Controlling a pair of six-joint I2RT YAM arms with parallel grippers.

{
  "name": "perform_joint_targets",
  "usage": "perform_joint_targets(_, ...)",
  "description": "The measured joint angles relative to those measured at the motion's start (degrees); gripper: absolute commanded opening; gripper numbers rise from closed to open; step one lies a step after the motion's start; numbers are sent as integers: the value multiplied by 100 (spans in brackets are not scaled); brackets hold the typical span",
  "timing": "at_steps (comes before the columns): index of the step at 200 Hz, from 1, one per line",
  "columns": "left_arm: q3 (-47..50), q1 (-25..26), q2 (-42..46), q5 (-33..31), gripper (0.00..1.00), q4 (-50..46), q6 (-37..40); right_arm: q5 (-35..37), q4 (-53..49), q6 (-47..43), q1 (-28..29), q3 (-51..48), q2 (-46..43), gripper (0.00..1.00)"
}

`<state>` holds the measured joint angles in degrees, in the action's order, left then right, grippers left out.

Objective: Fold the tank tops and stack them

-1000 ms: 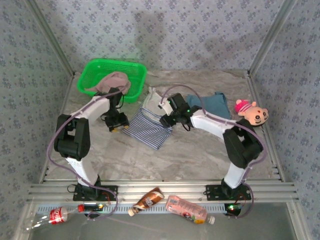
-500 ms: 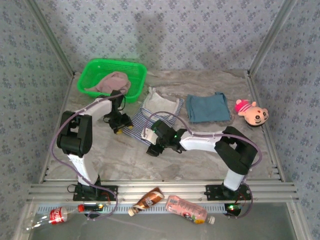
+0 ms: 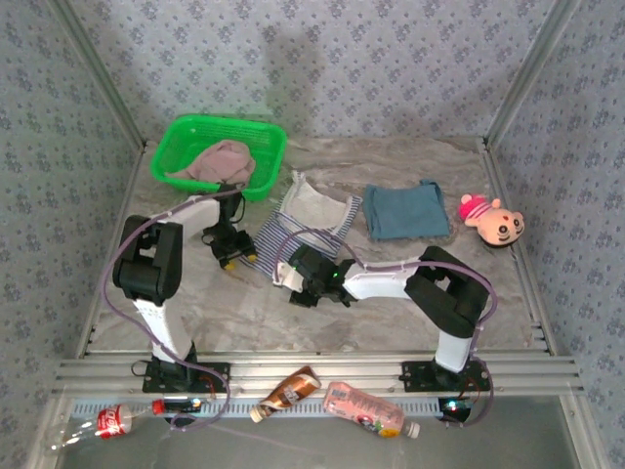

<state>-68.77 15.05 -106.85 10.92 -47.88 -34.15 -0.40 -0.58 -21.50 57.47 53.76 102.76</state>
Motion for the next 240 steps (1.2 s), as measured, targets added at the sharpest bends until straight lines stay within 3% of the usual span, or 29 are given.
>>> perform_joint_targets(32, -20, -13, -20, -22, 26, -24, -55, 136, 46, -72, -55, 11, 31, 19)
perform_joint_targets(77, -133, -2, -63, 61, 0, 28, 15, 219, 9, 7, -107, 94, 48, 8)
perform_joint_targets(136, -155, -168, 496, -181, 0, -669, 372, -57, -155, 649, 275, 105, -144, 5)
perform_joint_targets(194, 175, -452, 2269, -723, 0, -1967, 529, -1113, -267, 1915, 883, 463, -518, 6)
perform_joint_targets(240, 116, -568, 2929, -1005, 0, -2721, 588, -2120, -251, 2848, 1233, 977, -542, 7)
